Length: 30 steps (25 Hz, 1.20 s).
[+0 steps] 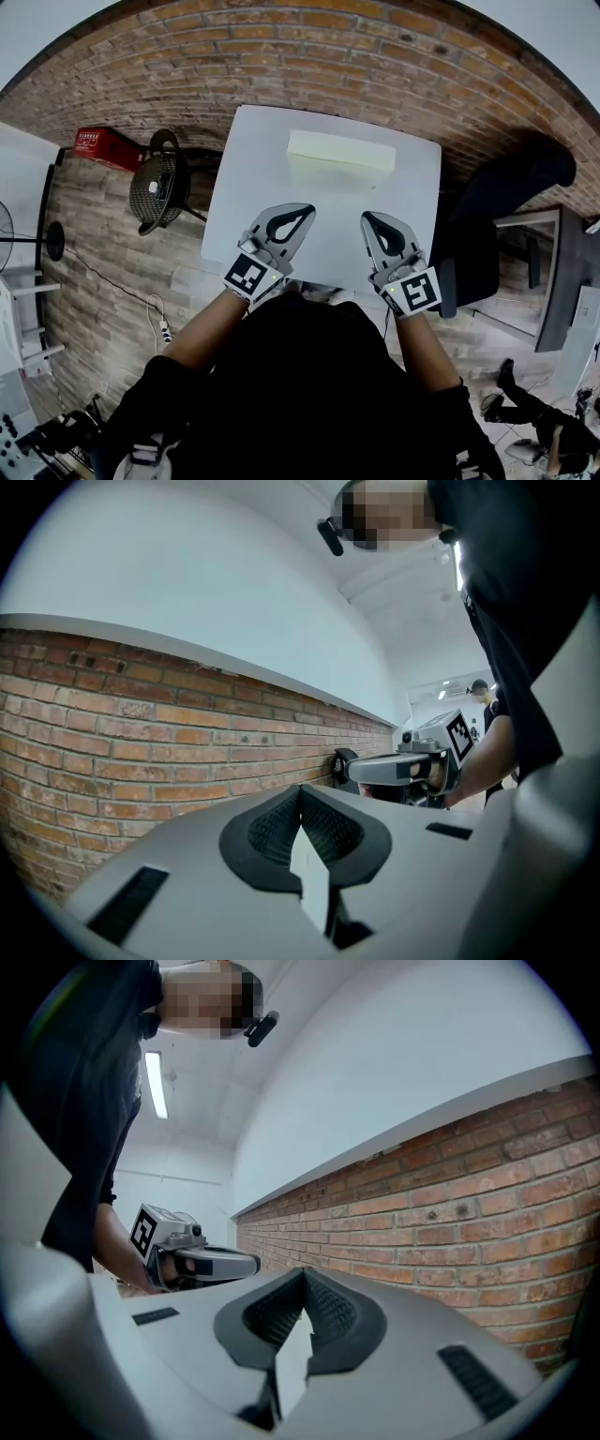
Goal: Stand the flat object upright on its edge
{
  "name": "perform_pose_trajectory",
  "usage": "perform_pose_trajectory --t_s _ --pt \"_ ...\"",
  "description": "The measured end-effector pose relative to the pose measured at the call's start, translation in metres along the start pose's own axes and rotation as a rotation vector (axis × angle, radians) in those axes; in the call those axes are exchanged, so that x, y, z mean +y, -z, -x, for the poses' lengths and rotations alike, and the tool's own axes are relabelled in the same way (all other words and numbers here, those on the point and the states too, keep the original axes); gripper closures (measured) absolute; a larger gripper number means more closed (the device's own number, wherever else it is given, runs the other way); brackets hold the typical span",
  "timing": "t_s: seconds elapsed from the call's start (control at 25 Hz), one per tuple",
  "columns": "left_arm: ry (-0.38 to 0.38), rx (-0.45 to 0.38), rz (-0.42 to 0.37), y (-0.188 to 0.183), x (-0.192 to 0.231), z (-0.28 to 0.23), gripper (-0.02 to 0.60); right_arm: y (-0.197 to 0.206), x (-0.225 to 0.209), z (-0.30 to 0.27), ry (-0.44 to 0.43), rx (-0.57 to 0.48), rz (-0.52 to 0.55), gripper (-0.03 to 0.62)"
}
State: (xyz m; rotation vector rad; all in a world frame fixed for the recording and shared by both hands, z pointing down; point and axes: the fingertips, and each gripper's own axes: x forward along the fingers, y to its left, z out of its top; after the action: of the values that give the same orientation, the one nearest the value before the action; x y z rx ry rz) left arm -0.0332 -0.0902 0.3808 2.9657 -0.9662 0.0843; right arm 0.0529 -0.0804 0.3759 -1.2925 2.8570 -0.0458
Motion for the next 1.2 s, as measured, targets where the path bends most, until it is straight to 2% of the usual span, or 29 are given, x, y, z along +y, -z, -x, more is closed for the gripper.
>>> perform_pose_trajectory --t_s 0.32,0.56,0.72,0.84,1.2 --pt "-0.015 0.006 -0.005 -0.0009 0.0026 -0.0021 0.563 -0.0050 -0.0034 -0.0004 0.011 -0.003 -0.001 0.588" --pt "-0.010 -0.036 -0.013 -0.0045 0.0047 -0.0045 0.563 -0.0093 -0.0056 0.0000 0.023 -0.012 -0.002 0.588" --pt "-0.011 0.000 -0.015 -0.0044 0.0052 -0.0047 0.563 -0.0058 -0.0059 0.0013 0.020 0.003 0.007 0.588" --pt "-0.013 -0.023 0.005 -0.0071 0.0053 -0.0051 0.563 -0.0041 -0.0059 0.0008 0.020 0.009 0.014 0.588" --pt "-0.020 -0.014 0.016 -0.0045 0.0060 -0.0049 0.563 -0.0063 -0.0076 -0.0020 0.021 0.000 -0.002 0.588"
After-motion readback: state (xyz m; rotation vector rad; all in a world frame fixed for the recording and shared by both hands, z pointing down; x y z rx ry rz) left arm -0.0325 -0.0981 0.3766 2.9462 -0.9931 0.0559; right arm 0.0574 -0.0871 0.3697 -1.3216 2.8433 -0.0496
